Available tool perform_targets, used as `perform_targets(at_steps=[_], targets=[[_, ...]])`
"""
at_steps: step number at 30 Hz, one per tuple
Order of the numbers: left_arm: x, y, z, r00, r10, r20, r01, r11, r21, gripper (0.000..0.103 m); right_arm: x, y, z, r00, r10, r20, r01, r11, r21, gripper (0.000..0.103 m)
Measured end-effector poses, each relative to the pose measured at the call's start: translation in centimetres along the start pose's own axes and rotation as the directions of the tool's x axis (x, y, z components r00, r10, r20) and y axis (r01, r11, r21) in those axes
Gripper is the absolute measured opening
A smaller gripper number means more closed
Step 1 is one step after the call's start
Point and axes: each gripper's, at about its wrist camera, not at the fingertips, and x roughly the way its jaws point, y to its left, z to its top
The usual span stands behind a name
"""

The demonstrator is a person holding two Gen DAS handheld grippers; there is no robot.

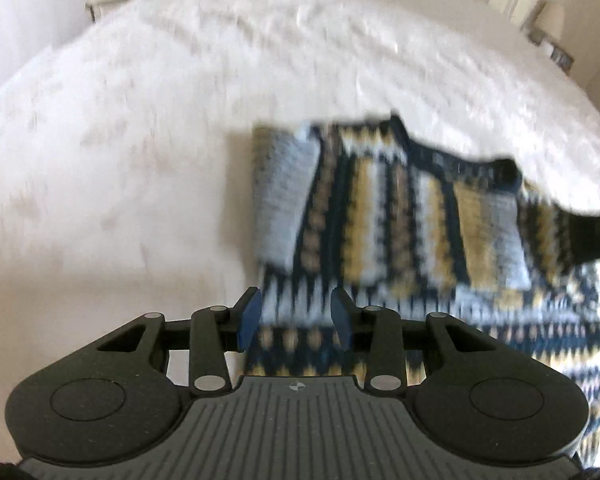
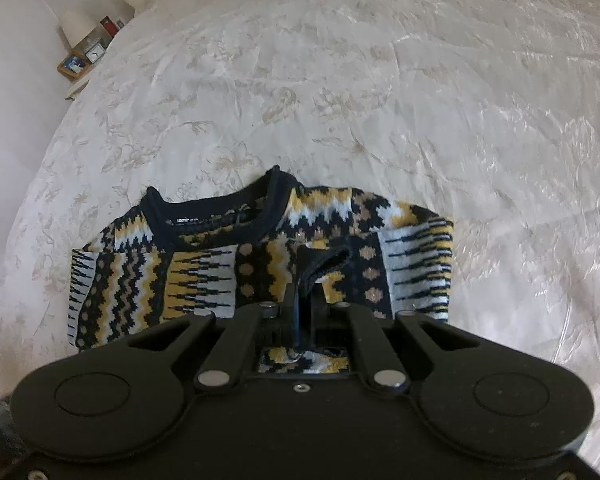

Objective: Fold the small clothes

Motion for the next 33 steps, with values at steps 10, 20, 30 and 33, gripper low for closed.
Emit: perform_targets(at_steps=[10, 20, 30, 33], targets=[[5.3, -0.4, 6.1, 0.999, 0.044, -0.016, -0.043, 0.999, 0.015, 0.037, 1.1, -1.0, -0.4, 0.999, -0.028, -0.023, 0.029, 0.999, 0.036, 0.013], [9.4, 2.1, 5.2, 0.988, 0.071, -0.137, -0.075, 0.997, -0.024, 0.045, -0.8, 0.1, 0.4, 1.000, -0.011, 0.026, 0.011, 1.000, -0.019, 0.012], [9.2, 2.5, 4.9, 0.989, 0.057, -0.135, -0.061, 0.998, -0.029, 0.046, 4.2, -3.6, -0.1, 0.979, -0.190, -0.070, 0.192, 0.981, 0.025, 0.015], [8.7, 2.8, 5.3, 0.990, 0.046, -0.132, -0.053, 0.997, -0.049, 0.046, 4.6, -3.2, -0.7, 0.975, -0.214, -0.059, 0.214, 0.977, -0.007, 0.021]])
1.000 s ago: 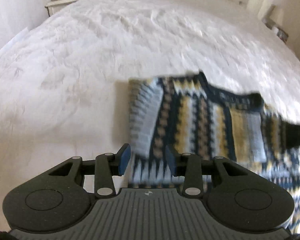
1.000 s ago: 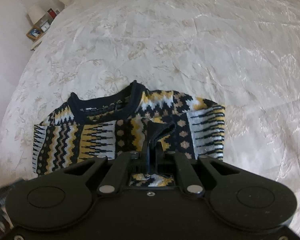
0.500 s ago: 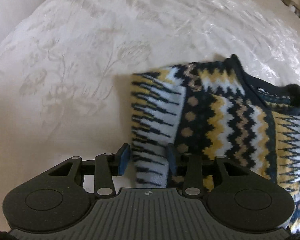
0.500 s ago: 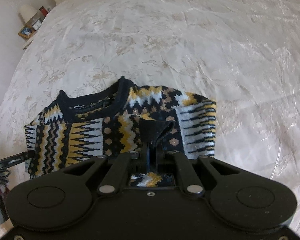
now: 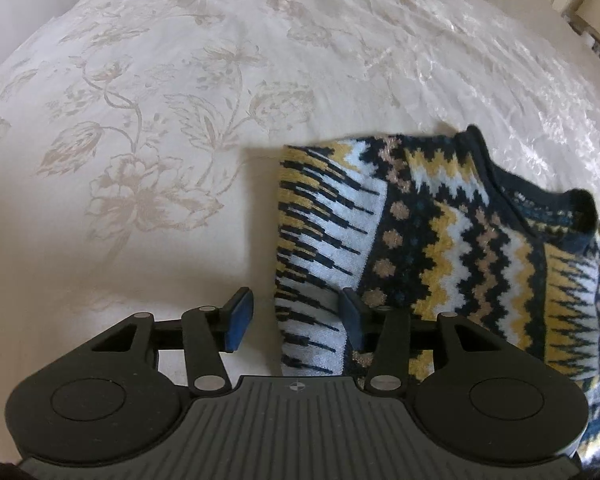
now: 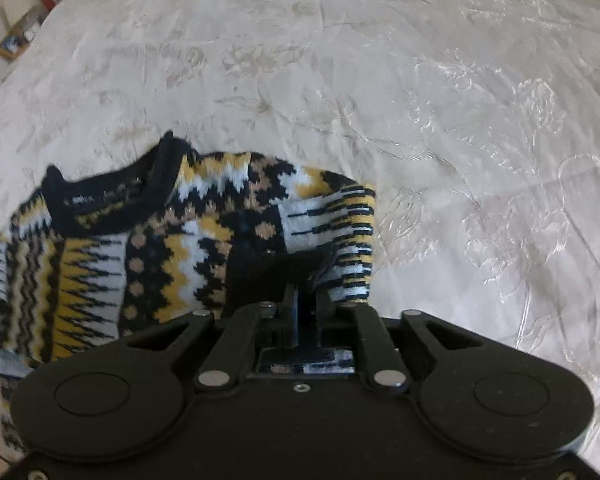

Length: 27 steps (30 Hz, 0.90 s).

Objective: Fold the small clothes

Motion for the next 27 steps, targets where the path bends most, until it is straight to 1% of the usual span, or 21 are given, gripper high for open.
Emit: perform_targets(at_steps=[5, 9, 11, 12, 14, 16, 17, 18, 19, 23, 24, 25, 27], targets=[[-0.4, 0.0, 1.8, 0.999, 0.004, 0.040, -0.004, 1.000, 0.009, 0.046, 0.6, -0.5, -0.6, 1.000, -0.008, -0.005, 0.008, 1.000, 0.017, 0.023], [1.1, -0.5, 3.7, 0.999, 0.022, 0.042, -0.024, 0.999, 0.038, 0.046, 0.6, -0.4, -0.5, 1.000, -0.013, -0.008, 0.013, 1.000, 0.012, 0.024], [2.2, -0.7, 4.6, 0.998, 0.047, 0.035, -0.049, 0.997, 0.057, 0.046, 0.7, -0.4, -0.5, 1.000, -0.015, -0.008, 0.015, 1.000, 0.011, 0.025], [2.6, -0.6, 4.8, 0.998, 0.060, 0.024, -0.061, 0.996, 0.061, 0.046, 0.6, -0.4, -0.4, 1.000, -0.014, -0.007, 0.014, 1.000, 0.013, 0.029], [3.6, -0.3, 5.2, 0.997, 0.075, 0.000, -0.075, 0.996, 0.050, 0.049, 0.6, -0.6, -0.4, 1.000, -0.010, -0.001, 0.010, 1.000, 0.020, 0.040], [4.1, 0.1, 5.3, 0.997, 0.080, -0.017, -0.079, 0.997, 0.026, 0.052, 0.6, -0.6, -0.3, 1.000, 0.001, 0.008, -0.001, 1.000, 0.025, 0.058], [4.3, 0.2, 5.3, 0.996, 0.082, -0.018, -0.081, 0.997, 0.018, 0.053, 0.5, -0.6, -0.2, 1.000, 0.004, 0.013, -0.005, 1.000, 0.027, 0.062], [4.4, 0.2, 5.2, 0.996, 0.084, -0.014, -0.084, 0.996, 0.017, 0.054, 0.4, -0.5, -0.2, 1.000, -0.005, 0.021, 0.004, 1.000, 0.026, 0.073], [4.4, 0.1, 5.0, 0.996, 0.086, -0.008, -0.086, 0.996, 0.019, 0.055, 0.2, -0.4, -0.1, 0.999, -0.021, 0.033, 0.020, 1.000, 0.019, 0.079], [4.5, 0.4, 4.4, 0.996, 0.092, 0.014, -0.092, 0.996, 0.011, 0.063, 0.0, -0.4, 0.6, 0.996, -0.043, 0.078, 0.043, 0.999, 0.007, 0.082], [4.4, 0.5, 4.3, 0.996, 0.091, 0.016, -0.091, 0.996, 0.003, 0.066, 0.3, -0.5, 0.8, 0.996, -0.044, 0.076, 0.043, 0.999, 0.007, 0.086], [4.4, 0.7, 4.3, 0.996, 0.090, 0.016, -0.090, 0.996, -0.002, 0.068, 0.7, -0.5, 1.1, 0.996, -0.047, 0.070, 0.046, 0.999, 0.007, 0.088], [4.7, 1.0, 4.5, 0.996, 0.092, 0.015, -0.092, 0.996, -0.007, 0.073, 1.7, -0.7, 1.4, 0.996, -0.065, 0.053, 0.065, 0.998, 0.001, 0.088]])
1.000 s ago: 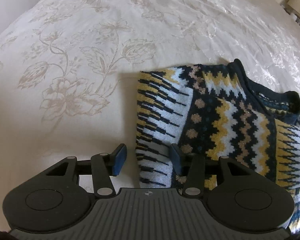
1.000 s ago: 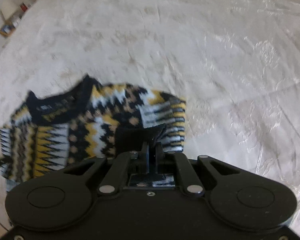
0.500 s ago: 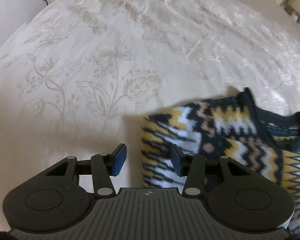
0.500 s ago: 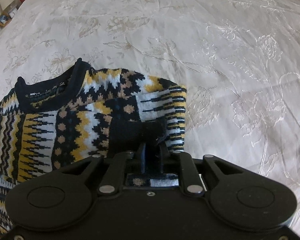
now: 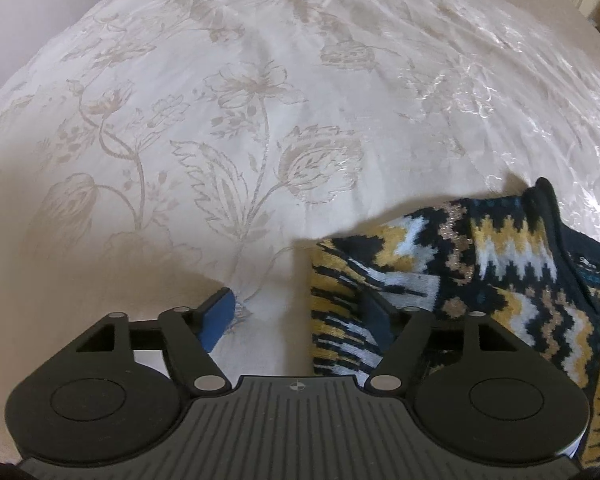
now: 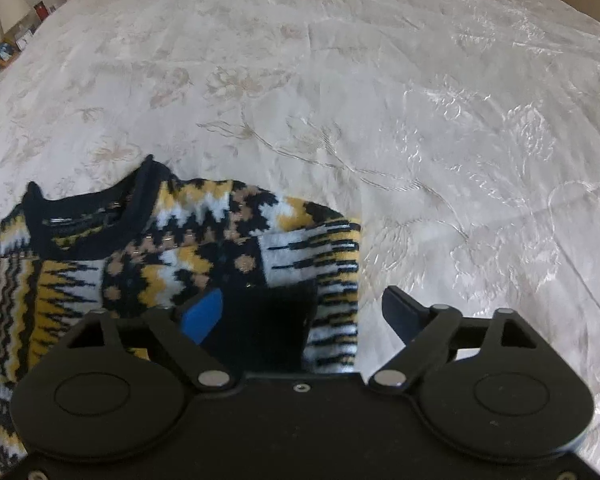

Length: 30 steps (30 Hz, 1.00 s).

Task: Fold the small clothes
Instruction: 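Move both open grippers to the navy ribbed hem of the sweater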

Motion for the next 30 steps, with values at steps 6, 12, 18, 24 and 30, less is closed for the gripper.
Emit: perform_targets(at_steps=[6, 12, 18, 24, 30], targets=[[0.5, 0.3, 0.1, 1.000, 0.008, -0.001, -0.008, 1.000, -0.003, 0.087, 3.2, -2.0, 1.3, 0.998, -0.049, -0.040, 0.051, 0.997, 0.062, 0.096], [-0.2, 0.9, 0.1, 1.000, -0.025, 0.000, 0.025, 1.000, -0.014, 0.086, 3.3, -3.3, 2.2, 0.998, -0.043, -0.045, 0.049, 0.991, 0.124, 0.102], [-2.8, 1.4, -1.7, 0.994, -0.104, -0.018, 0.103, 0.994, -0.043, 0.086, 0.2, -3.1, 0.6, 0.999, 0.042, 0.002, -0.042, 0.989, 0.142, 0.102], [-6.5, 1.3, -6.0, 0.994, -0.111, -0.010, 0.110, 0.991, -0.080, 0.086, -3.1, -2.5, -2.7, 0.995, 0.101, 0.014, -0.102, 0.988, 0.113, 0.102], [-9.2, 0.6, -11.3, 0.992, -0.123, -0.043, 0.119, 0.990, -0.073, 0.086, -5.3, -1.7, -6.3, 0.989, 0.150, -0.010, -0.149, 0.988, 0.027, 0.102]])
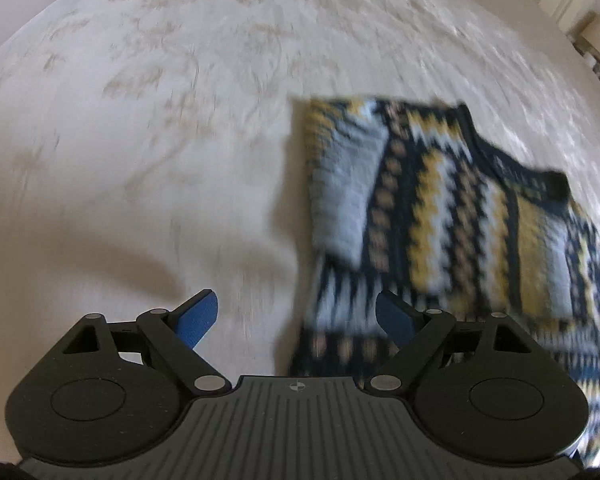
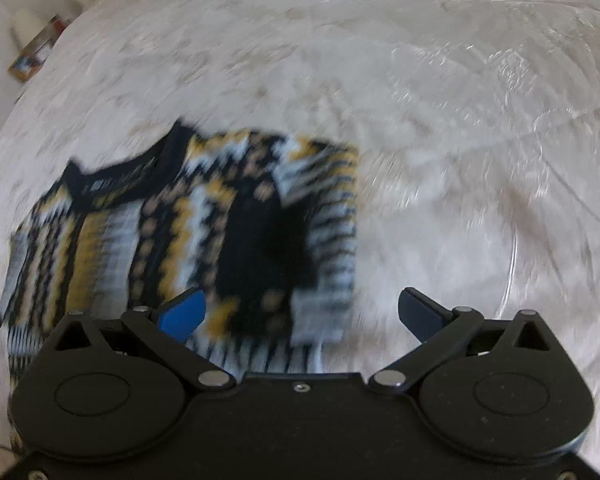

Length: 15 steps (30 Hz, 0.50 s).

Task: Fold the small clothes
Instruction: 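Move both open grippers to the navy ribbed hem of the sweater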

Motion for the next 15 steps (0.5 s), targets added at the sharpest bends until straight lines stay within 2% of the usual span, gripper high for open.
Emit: perform_targets(at_steps=[15], targets=[[-3.9, -0.8, -11.7, 0.998, 0.037, -0.049, -0.037, 0.999, -0.010, 0.086, -2.1, 0.5, -8.0, 0.985, 0.125, -0.123, -0.139, 0.984, -0.112, 0.102]])
